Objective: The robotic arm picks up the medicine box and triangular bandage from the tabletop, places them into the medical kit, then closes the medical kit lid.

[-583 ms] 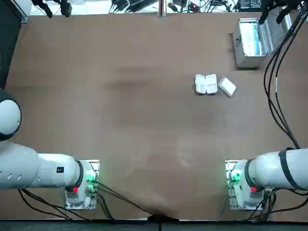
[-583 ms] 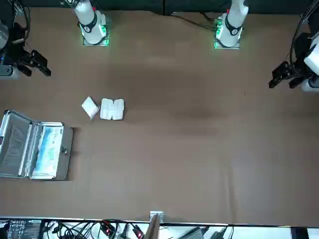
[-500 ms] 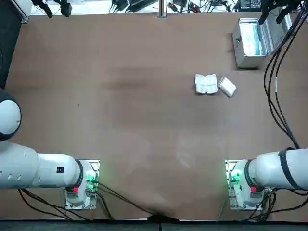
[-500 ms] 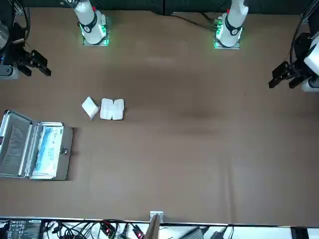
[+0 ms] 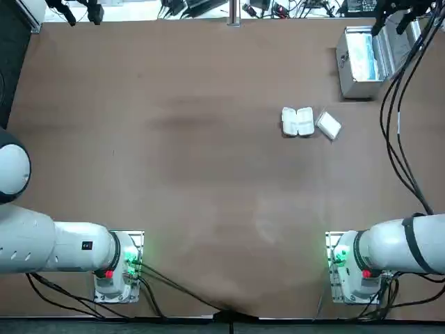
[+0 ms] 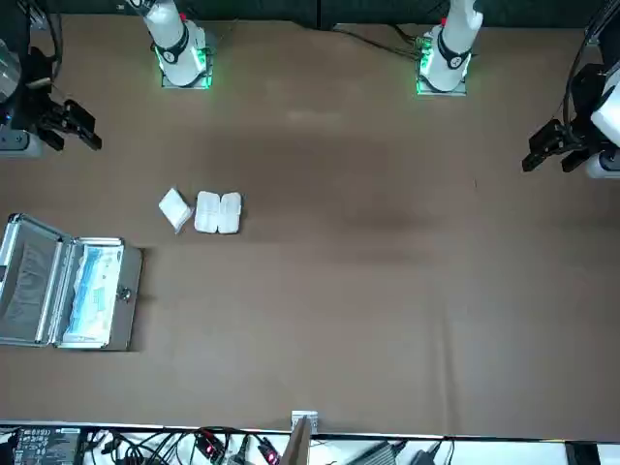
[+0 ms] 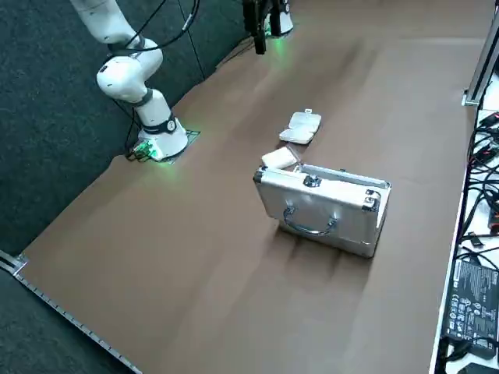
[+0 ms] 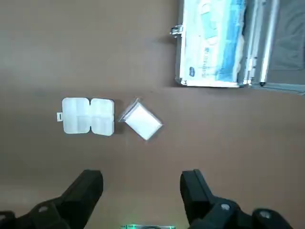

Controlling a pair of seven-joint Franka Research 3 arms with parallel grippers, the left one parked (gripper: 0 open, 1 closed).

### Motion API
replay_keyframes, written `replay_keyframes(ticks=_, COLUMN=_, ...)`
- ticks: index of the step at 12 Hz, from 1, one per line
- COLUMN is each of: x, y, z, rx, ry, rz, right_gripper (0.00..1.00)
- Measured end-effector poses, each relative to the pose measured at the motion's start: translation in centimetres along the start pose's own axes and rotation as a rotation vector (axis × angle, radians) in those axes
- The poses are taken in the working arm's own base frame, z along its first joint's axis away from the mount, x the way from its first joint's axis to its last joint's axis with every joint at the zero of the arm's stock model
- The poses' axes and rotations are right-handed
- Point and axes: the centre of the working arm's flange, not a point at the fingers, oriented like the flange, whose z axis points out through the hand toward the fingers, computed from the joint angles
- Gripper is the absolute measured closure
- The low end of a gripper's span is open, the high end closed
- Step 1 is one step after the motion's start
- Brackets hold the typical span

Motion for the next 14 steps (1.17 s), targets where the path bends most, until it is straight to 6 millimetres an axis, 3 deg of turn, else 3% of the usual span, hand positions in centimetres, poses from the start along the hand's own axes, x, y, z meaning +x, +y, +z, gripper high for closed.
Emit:
replay_keyframes(ticks=3, x=1.9, y=-3.8, z=3.0, rx=-0.01, ry=-0.044, rz=0.031, right_gripper=0.0)
replay_keyframes(ticks=8, x=5.4, y=-13.9, z=11.2, rx=-0.042, ry=-0.083, rz=0.055, right_gripper=0.0)
replay_keyframes(ticks=11, x=6.0, y=-20.4, z=16.9, rx=-0.07, ry=-0.105, rz=0.086, right_gripper=0.0)
replay_keyframes(ticks=14, x=5.6, y=-25.2, z=21.9, rx=-0.094, ry=-0.118, rz=0.07, right_gripper=0.01)
